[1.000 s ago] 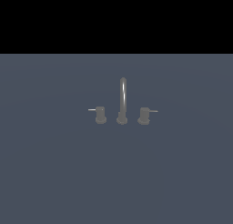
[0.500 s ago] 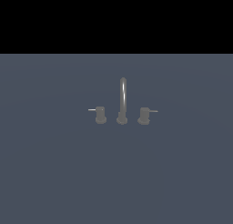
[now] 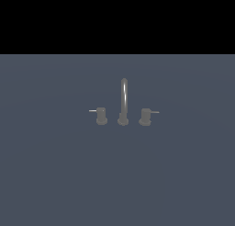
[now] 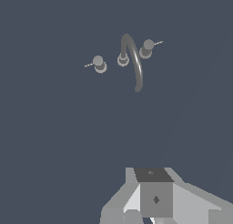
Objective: Turn on the faucet by rotating a designated handle.
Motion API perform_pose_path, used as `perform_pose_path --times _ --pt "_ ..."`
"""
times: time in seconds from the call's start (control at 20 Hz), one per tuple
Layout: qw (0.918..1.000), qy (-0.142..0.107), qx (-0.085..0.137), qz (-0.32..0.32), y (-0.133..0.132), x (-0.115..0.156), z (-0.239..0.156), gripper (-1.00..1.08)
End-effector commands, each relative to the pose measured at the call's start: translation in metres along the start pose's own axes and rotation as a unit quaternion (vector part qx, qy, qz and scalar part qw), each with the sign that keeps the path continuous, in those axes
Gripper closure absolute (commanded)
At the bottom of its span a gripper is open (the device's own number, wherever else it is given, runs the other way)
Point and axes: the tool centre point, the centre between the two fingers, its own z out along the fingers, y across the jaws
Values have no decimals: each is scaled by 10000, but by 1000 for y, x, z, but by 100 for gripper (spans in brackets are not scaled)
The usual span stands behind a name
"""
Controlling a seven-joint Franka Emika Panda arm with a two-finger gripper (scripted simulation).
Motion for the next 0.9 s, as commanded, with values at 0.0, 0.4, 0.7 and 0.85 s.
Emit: perform_pose_path --times 0.0,0.4,0.7,0.85 --pt "9996 -5 -6 272 -11 5 16 108" --pt "9939 -24 -30 1106 -45 25 64 108" --pt "9853 -39 -43 1705 -68 43 100 108" --pt "9800 -47 -49 1989 -78 52 117 108"
